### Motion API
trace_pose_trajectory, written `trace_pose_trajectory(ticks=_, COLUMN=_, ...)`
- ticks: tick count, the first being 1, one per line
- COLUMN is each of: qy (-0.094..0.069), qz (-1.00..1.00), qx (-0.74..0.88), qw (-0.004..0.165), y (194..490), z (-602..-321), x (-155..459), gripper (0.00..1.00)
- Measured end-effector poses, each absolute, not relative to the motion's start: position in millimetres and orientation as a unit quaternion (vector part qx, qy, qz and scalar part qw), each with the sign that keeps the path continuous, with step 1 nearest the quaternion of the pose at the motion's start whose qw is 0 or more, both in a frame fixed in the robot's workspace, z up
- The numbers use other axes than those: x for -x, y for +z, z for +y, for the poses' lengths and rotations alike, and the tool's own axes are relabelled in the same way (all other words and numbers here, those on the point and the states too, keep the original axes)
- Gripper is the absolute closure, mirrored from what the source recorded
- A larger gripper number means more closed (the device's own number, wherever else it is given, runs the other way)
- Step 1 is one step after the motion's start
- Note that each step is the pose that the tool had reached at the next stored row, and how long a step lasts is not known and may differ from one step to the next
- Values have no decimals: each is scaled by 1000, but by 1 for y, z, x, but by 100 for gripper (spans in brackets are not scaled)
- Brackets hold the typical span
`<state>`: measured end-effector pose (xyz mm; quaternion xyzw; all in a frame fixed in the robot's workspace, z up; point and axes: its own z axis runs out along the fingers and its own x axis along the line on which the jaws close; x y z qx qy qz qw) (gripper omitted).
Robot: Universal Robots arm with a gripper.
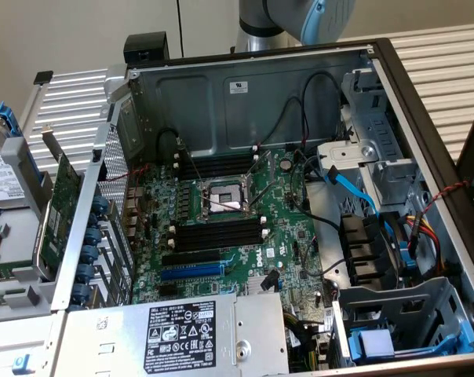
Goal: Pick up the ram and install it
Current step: 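Pick up the ram and move it above insertion slot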
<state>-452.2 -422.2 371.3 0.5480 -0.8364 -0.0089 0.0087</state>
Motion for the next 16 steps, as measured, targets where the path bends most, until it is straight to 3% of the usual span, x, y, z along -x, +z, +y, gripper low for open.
trace_pose_trajectory(ticks=16, qy=-8, qz=-779, qx=-627, qw=6, y=366, z=-422, x=454, gripper=89)
